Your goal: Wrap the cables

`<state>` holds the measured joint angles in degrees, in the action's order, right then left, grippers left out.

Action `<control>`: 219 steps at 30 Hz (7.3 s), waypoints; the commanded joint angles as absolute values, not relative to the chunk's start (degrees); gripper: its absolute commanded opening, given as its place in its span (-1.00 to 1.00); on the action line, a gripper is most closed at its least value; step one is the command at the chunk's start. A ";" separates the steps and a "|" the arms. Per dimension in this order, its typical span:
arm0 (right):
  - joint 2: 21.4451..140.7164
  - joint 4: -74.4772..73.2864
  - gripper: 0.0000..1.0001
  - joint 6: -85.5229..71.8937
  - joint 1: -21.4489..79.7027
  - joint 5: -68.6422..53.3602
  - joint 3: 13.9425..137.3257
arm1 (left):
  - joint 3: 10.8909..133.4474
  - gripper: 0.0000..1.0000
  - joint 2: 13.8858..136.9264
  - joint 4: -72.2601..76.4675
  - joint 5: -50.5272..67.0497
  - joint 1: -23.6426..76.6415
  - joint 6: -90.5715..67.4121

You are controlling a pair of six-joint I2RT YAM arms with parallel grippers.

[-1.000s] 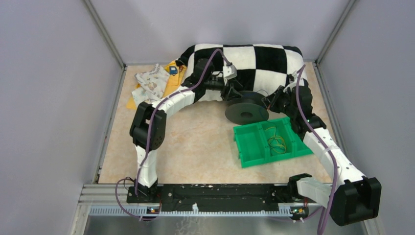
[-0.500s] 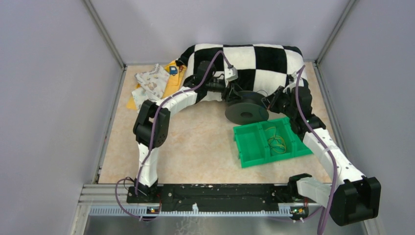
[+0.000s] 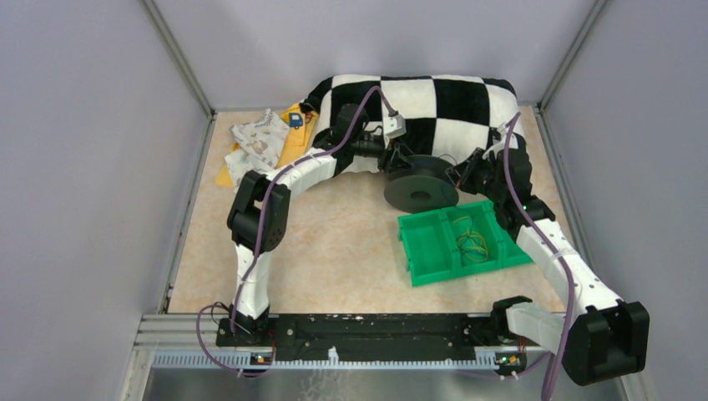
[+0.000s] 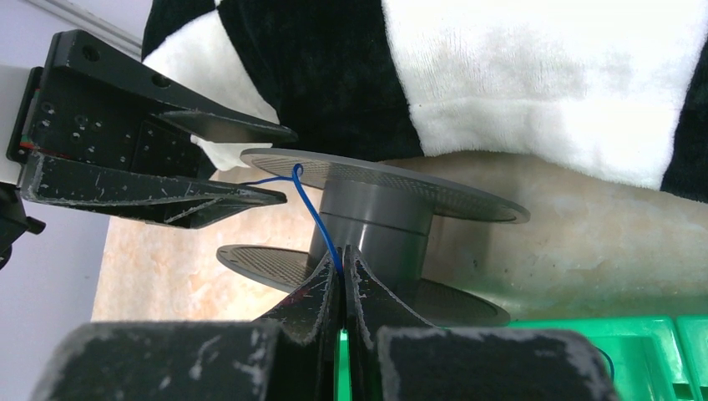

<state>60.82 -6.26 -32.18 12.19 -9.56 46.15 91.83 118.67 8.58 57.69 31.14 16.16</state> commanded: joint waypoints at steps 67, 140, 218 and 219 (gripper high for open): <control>60.34 -0.97 -1.00 -32.96 11.78 -11.58 42.69 | 87.57 0.10 114.52 13.15 56.48 31.86 16.34; 61.47 2.06 -1.00 -31.47 10.17 -6.98 44.86 | 94.42 0.12 119.36 12.93 59.76 31.73 14.50; 58.69 5.20 -1.00 -34.69 9.23 -9.78 39.49 | 93.39 0.19 118.75 12.84 59.25 31.60 14.23; 58.83 5.45 -1.00 -34.89 9.23 -9.87 39.40 | 93.24 0.19 118.66 12.82 59.33 31.63 14.31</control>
<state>60.55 3.81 -34.98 9.82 -10.44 39.72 92.60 119.44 9.96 57.93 31.59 13.43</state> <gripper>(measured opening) 0.006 0.597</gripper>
